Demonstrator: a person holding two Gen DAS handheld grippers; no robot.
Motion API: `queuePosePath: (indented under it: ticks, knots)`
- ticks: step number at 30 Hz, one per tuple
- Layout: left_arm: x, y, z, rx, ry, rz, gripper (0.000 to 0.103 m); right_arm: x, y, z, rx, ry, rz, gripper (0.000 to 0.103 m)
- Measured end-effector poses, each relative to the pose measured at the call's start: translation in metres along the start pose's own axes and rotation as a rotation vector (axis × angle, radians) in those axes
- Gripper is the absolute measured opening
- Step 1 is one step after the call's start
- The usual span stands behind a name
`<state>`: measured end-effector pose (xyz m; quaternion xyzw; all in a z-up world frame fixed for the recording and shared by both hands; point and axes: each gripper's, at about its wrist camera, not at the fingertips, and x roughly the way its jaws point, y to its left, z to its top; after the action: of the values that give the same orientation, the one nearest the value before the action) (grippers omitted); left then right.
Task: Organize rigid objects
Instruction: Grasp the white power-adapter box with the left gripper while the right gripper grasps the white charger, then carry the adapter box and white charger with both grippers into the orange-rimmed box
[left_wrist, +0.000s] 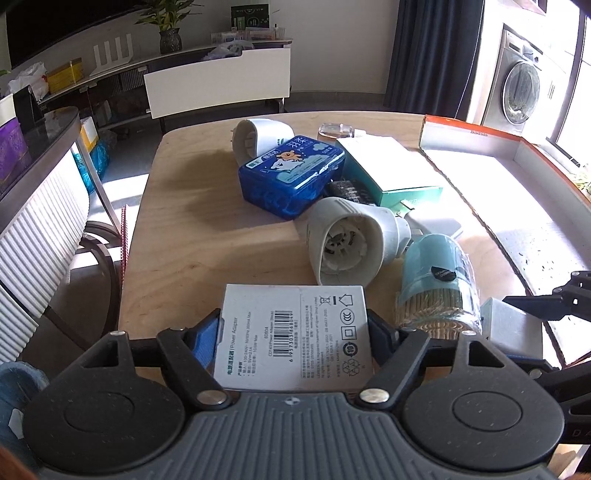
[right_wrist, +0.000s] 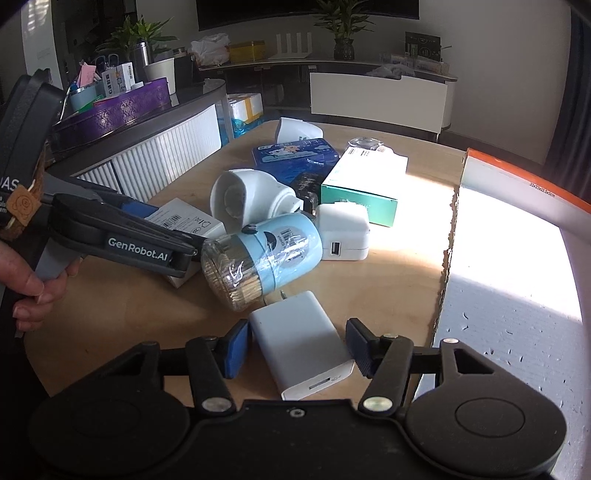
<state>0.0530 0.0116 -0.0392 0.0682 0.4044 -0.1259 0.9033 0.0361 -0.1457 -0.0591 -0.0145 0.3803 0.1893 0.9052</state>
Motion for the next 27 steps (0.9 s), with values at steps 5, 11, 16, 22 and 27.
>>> queuePosePath:
  ticks: [5, 11, 16, 22, 27]
  knots:
    - [0.003, -0.001, 0.0, -0.009, -0.006, 0.023, 0.088, -0.003, -0.001, -0.002, 0.008, -0.003, 0.004, 0.068]
    - [0.0, 0.002, -0.004, -0.045, -0.042, 0.043, 0.078, -0.009, -0.006, 0.001, 0.031, -0.02, 0.004, 0.05]
    - [-0.012, 0.006, -0.002, -0.1, -0.061, 0.055, 0.078, -0.015, -0.01, -0.001, 0.05, -0.044, 0.004, 0.05]
    - [-0.037, 0.004, 0.007, -0.175, -0.124, 0.053, 0.078, -0.028, -0.017, 0.007, 0.069, -0.097, -0.017, 0.05]
    - [-0.05, -0.015, 0.015, -0.171, -0.153, 0.03, 0.078, -0.043, -0.031, 0.016, 0.102, -0.149, -0.048, 0.05]
